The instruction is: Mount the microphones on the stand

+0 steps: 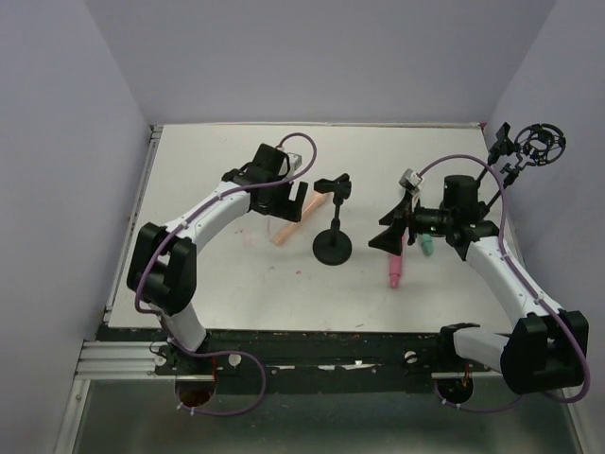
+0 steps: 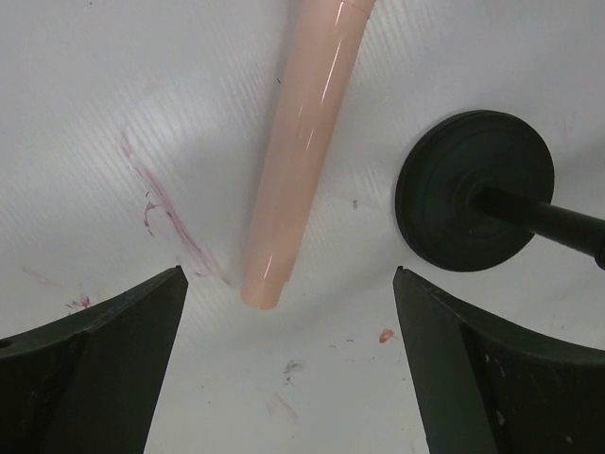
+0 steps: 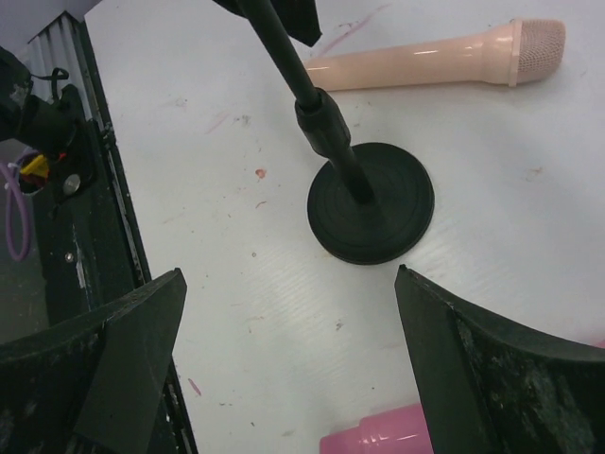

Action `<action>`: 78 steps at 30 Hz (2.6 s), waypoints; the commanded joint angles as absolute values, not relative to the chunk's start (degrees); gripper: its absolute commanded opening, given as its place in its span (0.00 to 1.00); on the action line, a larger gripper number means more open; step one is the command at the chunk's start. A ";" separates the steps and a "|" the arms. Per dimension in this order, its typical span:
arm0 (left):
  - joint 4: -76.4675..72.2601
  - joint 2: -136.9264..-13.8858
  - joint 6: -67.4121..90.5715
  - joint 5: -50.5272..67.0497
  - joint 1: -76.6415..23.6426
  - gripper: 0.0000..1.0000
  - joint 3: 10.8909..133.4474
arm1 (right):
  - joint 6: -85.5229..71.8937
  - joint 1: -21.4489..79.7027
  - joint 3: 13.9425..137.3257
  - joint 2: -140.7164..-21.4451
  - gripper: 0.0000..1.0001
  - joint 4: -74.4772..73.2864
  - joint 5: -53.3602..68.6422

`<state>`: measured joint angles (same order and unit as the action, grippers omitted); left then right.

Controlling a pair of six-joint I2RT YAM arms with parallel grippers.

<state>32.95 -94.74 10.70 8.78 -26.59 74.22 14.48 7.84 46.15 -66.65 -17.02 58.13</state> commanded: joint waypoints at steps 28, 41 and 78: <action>45.26 -121.37 11.25 -1.76 -32.17 0.72 94.04 | 14.33 5.01 47.64 -67.59 1.00 -16.96 60.82; 46.14 -122.26 12.39 -2.72 -32.25 0.52 93.96 | 14.33 4.13 47.73 -67.59 1.00 -17.31 62.14; 27.51 -62.68 18.63 4.13 -27.07 0.00 72.85 | 31.12 2.55 90.77 -74.17 1.00 -60.55 67.84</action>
<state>30.79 -70.35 18.70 0.75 -27.38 69.30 33.91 2.87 83.26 -72.20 -54.68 63.99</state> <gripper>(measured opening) 0.447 0.998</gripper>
